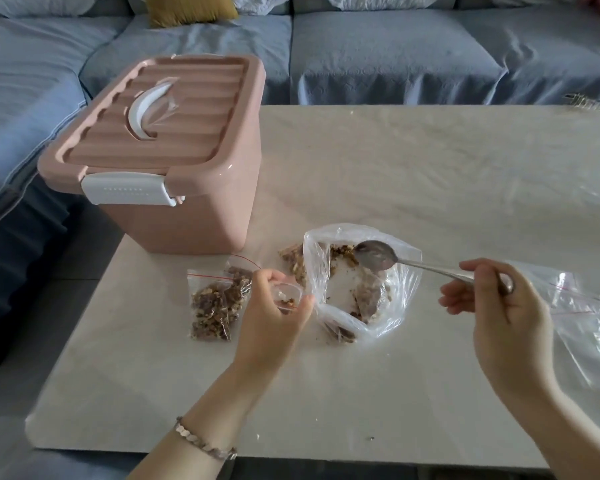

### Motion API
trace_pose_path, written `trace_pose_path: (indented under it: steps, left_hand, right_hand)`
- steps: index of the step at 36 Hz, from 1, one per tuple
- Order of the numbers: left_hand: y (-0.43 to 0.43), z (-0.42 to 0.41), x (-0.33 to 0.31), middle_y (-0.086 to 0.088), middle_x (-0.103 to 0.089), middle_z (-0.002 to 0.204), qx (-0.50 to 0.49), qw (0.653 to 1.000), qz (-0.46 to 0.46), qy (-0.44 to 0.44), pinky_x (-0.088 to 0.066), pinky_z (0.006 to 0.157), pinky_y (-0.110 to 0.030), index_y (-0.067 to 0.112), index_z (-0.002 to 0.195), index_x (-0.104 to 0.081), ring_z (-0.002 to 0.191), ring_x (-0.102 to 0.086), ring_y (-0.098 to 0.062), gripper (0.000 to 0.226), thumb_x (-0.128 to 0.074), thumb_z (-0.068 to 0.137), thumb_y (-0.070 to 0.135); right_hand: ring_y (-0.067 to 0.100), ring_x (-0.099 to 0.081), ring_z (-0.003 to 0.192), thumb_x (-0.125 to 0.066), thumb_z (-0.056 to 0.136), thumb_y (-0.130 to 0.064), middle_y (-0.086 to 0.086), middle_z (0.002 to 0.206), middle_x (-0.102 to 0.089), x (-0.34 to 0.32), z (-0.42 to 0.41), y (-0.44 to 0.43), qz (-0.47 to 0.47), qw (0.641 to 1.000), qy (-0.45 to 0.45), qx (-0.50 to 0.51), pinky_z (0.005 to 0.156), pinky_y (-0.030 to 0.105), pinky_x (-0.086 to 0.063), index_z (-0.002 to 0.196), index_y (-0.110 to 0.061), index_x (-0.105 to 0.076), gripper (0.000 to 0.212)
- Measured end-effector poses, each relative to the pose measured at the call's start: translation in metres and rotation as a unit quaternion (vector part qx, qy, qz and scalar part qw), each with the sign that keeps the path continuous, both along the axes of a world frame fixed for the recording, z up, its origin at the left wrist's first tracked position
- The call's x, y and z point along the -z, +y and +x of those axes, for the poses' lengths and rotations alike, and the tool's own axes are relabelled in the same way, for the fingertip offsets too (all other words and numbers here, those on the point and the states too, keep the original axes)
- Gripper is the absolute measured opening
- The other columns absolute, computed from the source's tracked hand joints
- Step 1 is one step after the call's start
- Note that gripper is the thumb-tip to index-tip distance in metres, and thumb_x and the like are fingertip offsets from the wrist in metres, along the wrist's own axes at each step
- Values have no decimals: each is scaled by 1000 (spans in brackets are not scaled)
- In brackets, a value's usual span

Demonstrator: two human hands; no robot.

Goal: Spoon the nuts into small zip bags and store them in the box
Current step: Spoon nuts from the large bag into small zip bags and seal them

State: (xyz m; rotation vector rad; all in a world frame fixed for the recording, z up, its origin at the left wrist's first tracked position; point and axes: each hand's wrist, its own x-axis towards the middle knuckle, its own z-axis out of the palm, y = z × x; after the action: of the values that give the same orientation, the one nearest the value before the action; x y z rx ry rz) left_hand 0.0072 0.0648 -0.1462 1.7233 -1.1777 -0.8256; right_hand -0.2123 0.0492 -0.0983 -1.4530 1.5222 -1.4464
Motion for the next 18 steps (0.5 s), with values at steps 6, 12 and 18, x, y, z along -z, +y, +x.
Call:
trace_pose_path:
  steps: [6,12,18]
  left_hand:
    - [-11,1,-1,11,-48,122,61,996,42,-41,-40,89,-26,21,107,-36,108,-56,-17,46,-71,78,32]
    - [-14,-5,-5,22,-46,91,50,996,33,-61,-33,68,-20,20,102,-38,83,-53,-13,42,-72,78,29]
    - [-14,-5,-2,16,-50,98,60,996,36,-54,-36,72,-17,19,102,-40,88,-53,-9,40,-72,79,29]
  right_hand:
    - [14,-66,62,-39,99,-12,-10,70,-70,37,11,-7,70,997,-22,11,68,29,-55,85,-29,-57,29]
    - [16,-68,63,-40,98,-12,-4,72,-71,48,30,2,125,989,-71,-18,64,23,-56,86,-24,-59,26]
    - [17,-67,57,-41,98,-11,8,61,-67,44,38,9,235,944,-229,-21,54,20,-55,87,-6,-60,23]
